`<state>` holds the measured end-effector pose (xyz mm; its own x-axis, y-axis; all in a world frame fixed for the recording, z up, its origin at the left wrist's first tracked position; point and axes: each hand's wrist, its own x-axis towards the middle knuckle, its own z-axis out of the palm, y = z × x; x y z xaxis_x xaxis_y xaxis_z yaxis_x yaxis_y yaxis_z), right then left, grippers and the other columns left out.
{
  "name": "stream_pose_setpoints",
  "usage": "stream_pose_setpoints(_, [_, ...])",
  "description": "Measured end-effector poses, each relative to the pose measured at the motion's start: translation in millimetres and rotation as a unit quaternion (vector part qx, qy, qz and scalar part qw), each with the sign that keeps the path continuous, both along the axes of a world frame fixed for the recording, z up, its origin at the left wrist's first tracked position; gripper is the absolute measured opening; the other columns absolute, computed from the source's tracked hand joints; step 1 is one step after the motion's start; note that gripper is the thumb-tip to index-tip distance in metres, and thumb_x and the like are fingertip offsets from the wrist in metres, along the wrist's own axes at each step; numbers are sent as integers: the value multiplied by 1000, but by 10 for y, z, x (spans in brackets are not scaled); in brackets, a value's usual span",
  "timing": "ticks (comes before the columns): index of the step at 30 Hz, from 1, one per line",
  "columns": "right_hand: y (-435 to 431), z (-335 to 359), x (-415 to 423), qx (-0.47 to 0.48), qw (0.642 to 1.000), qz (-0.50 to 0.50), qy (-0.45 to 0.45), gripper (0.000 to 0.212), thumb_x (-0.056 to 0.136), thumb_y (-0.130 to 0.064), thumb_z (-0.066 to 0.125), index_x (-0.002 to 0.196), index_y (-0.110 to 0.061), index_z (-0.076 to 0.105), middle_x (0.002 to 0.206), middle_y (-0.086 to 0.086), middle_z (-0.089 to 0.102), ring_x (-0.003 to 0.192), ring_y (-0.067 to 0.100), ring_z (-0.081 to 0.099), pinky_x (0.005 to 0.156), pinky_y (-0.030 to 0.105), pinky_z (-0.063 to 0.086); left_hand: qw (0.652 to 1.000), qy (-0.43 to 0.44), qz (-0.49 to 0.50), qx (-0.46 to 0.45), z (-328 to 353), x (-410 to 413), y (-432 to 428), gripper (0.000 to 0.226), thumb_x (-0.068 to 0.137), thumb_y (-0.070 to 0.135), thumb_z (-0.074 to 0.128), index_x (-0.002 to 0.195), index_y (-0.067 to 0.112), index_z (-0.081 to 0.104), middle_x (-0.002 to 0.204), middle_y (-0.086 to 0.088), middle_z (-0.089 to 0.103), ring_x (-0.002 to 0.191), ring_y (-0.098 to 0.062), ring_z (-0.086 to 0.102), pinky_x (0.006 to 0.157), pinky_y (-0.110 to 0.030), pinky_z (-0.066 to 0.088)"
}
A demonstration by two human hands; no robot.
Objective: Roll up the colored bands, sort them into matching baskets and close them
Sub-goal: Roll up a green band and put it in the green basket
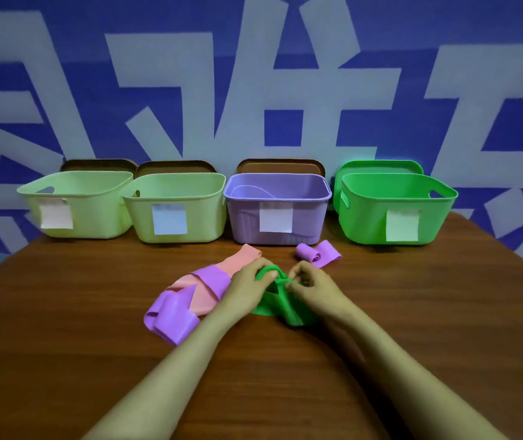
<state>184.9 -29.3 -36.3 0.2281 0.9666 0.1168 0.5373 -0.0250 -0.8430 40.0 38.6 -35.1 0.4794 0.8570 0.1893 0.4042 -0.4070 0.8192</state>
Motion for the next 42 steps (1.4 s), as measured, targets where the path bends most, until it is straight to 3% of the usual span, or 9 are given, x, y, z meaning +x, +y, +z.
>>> stream_pose_setpoints(5, [-368,637,-46,100,961,-61,252,25,86,6,54,81,-17,62,81,5,61,76,17,56,72,27,45,988,-151,-22,-23,638,-177,-288,15,95,11,53,82,15,57,66,-2,59,47,-9,52,58,-26,44])
stream_pose_setpoints(11, [-677,1419,-32,193,939,-4,284,28,90,10,43,80,-12,58,59,-6,60,51,4,53,45,15,41,922,-350,-80,-143,1363,-203,-412,8,94,8,54,91,14,58,67,2,67,41,-8,51,65,-33,47])
stream_pose_setpoints(16, [-642,1645,-11,211,910,44,353,19,90,4,45,91,-10,58,88,5,62,71,10,61,56,18,48,910,-361,-152,-140,1698,-91,-510,13,96,10,50,91,10,62,80,-4,66,50,-9,56,53,-21,51])
stream_pose_setpoints(19, [-516,1611,36,192,942,50,270,32,87,-12,64,118,-15,56,110,4,63,93,11,63,68,19,52,942,-302,-133,-63,1753,0,-479,21,97,18,51,84,7,62,70,-4,63,52,-10,54,56,-20,49])
stream_pose_setpoints(22, [-449,1639,68,194,961,43,192,28,86,-5,66,114,-6,61,92,-1,67,75,4,64,61,13,49,965,-253,-69,-14,1799,31,-347,34,96,33,52,89,2,63,59,-7,46,40,-8,42,51,-20,43])
stream_pose_setpoints(27, [-353,1734,219,192,933,112,283,15,85,-15,61,95,-6,68,81,4,70,66,12,64,70,28,54,986,-164,-37,-1,1791,-14,-159,36,95,42,52,83,9,59,57,-3,37,34,-4,32,37,-13,28])
stream_pose_setpoints(33, [-274,1750,212,129,921,174,325,26,90,-12,54,112,-4,64,94,7,73,74,13,69,68,25,56,986,-147,-77,-7,1551,50,-29,41,99,34,46,90,-1,66,85,-5,67,79,-13,60,79,-30,50])
stream_pose_setpoints(38, [-273,1764,236,117,921,191,319,36,80,1,63,115,-6,63,101,6,71,84,16,68,71,28,56,964,-221,-100,-105,1546,56,-69,26,95,31,53,76,18,65,70,1,60,70,-16,52,65,-28,40])
stream_pose_setpoints(42, [-326,1801,310,115,967,115,197,18,83,3,63,92,-13,65,86,1,70,76,13,66,61,22,51,949,-289,-88,-89,1609,-67,-3,12,83,24,71,78,13,70,86,-8,67,83,-17,58,83,-32,44])
